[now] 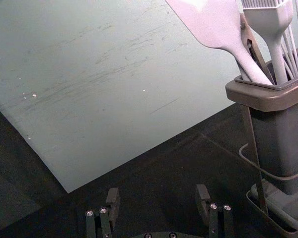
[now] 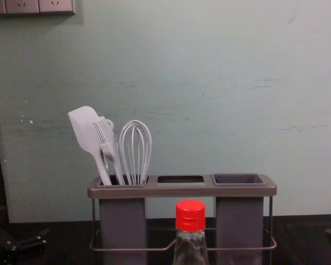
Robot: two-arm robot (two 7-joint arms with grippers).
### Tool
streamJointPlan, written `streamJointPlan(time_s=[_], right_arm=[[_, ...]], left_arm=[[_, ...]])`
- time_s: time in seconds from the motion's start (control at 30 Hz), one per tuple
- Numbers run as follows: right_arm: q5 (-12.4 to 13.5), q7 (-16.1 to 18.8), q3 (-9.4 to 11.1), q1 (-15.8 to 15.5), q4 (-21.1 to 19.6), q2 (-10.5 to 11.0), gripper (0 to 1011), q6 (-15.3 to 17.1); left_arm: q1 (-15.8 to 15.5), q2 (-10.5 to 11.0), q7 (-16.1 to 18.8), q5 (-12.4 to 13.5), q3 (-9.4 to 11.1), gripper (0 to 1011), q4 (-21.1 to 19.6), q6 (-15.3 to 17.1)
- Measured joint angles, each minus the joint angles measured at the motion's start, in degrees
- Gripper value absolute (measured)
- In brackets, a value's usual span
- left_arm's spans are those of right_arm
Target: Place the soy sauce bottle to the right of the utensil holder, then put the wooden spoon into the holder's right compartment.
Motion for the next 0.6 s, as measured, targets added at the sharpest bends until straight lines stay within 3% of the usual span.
streamJointPlan(time_s=[0.6], right_arm=[[0.00,0.00,0.00,0.00,0.00,0.00,1004,0.00]], left_arm=[[0.00,0.00,0.00,0.00,0.00,1005,0.00,0.00]])
